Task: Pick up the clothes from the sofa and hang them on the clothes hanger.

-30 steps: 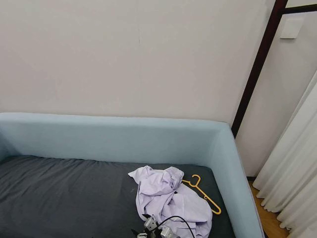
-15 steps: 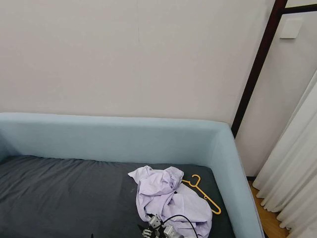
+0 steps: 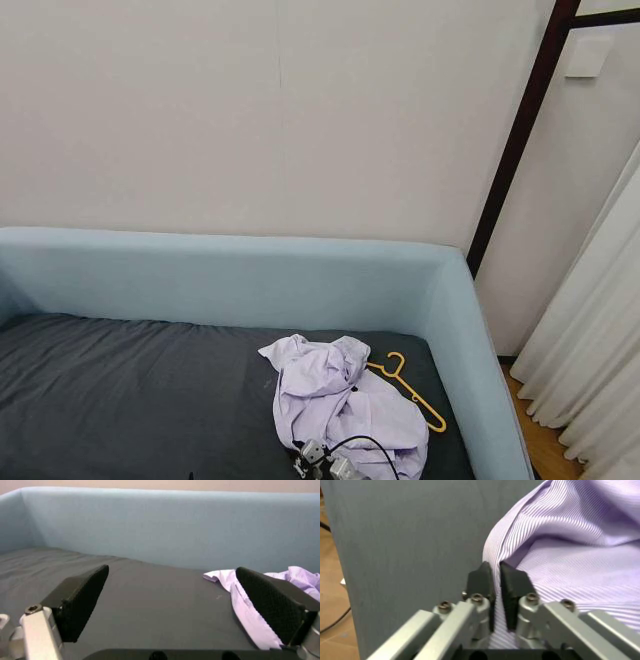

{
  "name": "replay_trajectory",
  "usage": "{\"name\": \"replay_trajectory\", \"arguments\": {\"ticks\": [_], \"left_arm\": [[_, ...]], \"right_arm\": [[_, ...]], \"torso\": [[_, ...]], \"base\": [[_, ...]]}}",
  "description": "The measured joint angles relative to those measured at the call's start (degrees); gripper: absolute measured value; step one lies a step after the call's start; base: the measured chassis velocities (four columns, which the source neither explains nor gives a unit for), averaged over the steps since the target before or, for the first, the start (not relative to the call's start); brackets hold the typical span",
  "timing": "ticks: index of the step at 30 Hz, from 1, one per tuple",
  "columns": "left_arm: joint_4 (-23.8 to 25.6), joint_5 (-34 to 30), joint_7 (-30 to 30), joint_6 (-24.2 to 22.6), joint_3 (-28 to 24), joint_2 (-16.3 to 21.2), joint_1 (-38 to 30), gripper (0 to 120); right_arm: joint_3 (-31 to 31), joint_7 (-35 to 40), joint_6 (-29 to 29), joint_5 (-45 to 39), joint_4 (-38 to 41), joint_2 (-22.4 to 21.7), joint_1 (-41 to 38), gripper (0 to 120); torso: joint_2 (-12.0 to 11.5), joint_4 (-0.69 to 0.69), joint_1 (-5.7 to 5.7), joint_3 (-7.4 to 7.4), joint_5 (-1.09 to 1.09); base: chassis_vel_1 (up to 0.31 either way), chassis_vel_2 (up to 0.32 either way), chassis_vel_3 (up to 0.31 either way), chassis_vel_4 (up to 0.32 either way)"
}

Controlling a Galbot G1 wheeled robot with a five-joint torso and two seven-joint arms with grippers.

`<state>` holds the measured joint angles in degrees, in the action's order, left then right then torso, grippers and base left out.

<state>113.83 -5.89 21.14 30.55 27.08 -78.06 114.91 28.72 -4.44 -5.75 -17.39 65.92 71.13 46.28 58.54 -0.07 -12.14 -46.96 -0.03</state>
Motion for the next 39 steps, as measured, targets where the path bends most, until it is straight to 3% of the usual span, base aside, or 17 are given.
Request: {"name": "replay_trajectory", "arguments": {"ticks": [11, 17, 20, 21, 26, 27, 31, 32, 35, 37, 38, 39], "left_arm": [[-1.4, -0.7, -0.1, 0.0, 0.6, 1.7, -1.6, 99], [-1.9, -1.8, -0.9, -0.1, 1.6, 6.4, -4.9, 99], [-2.7, -2.6, -1.4, -1.5, 1.1, 12.5, -8.8, 97], [-2.7, -2.6, -1.4, -1.5, 1.1, 12.5, -8.8, 97], [-5.7, -6.2, -3.3, -3.0, -2.7, 24.9, -17.0, 95], [-5.7, -6.2, -3.3, -3.0, -2.7, 24.9, -17.0, 95], [-9.5, -11.5, -7.8, -3.7, -9.6, 35.8, -26.6, 94], [-9.5, -11.5, -7.8, -3.7, -9.6, 35.8, -26.6, 94], [-12.0, -16.9, -11.5, -4.5, -20.3, 42.7, -36.0, 94], [-15.1, -19.5, -13.9, -4.6, -28.6, 44.7, -43.4, 94], [-15.1, -19.5, -13.9, -4.6, -28.6, 44.7, -43.4, 94], [-17.0, -20.1, -15.1, -4.6, -32.4, 45.0, -47.6, 94]], "right_arm": [[-0.2, 0.8, 1.2, -7.9, 17.0, -7.6, -0.6, 0], [-0.8, -1.6, 0.9, -9.4, 24.5, -15.3, -4.1, 0], [-2.7, -5.3, -0.2, -10.5, 30.0, -21.3, -3.7, 0], [-2.7, -5.3, -0.2, -10.5, 30.0, -21.3, -3.7, 0], [-8.2, -9.9, -1.0, -11.1, 36.5, -26.8, 0.2, 0], [-8.2, -9.9, -1.0, -11.1, 36.5, -26.8, 0.2, 0], [-11.2, -11.6, -1.3, -12.1, 38.8, -28.9, 2.6, 0], [-11.2, -11.6, -1.3, -12.1, 38.8, -28.9, 2.6, 0], [-12.8, -12.5, -1.5, -12.9, 39.8, -29.9, 3.5, 0], [-13.6, -12.8, -1.5, -13.5, 40.3, -30.6, 3.9, 0], [-13.6, -12.8, -1.5, -13.5, 40.3, -30.6, 3.9, 0], [-13.9, -12.9, -1.5, -13.7, 40.7, -30.8, 4.2, 0]], "torso": [[0.0, 0.01, 0.0, 0.0, 0.01], [0.0, 0.02, 0.0, 0.0, -0.01], [0.0, -0.01, 0.0, 0.0, -0.02], [0.0, -0.01, 0.0, 0.0, -0.02], [0.0, 0.0, 0.0, 0.0, -0.01], [0.0, 0.0, 0.0, 0.0, -0.01], [0.0, 0.0, 0.0, 0.0, -0.02], [0.0, 0.0, 0.0, 0.0, -0.02], [0.0, -0.01, 0.0, 0.0, 0.03], [0.0, 0.0, 0.0, -0.01, -0.02], [0.0, 0.0, 0.0, -0.01, -0.02], [0.0, 0.02, 0.0, -0.01, -0.01]], "base": [[0.0, 0.0, 0.0, 0.0], [0.0, 0.0, 0.0, 0.0], [0.0, 0.0, 0.0, 0.0], [0.0, 0.0, 0.0, 0.0], [0.0, 0.0, 0.0, 0.0], [0.0, 0.0, 0.0, 0.0], [0.0, 0.0, 0.0, 0.0], [0.0, 0.0, 0.0, 0.0], [0.0, 0.0, 0.0, 0.0], [0.0, 0.0, 0.0, 0.0], [0.0, 0.0, 0.0, 0.0], [0.0, 0.0, 0.0, 0.0]]}}
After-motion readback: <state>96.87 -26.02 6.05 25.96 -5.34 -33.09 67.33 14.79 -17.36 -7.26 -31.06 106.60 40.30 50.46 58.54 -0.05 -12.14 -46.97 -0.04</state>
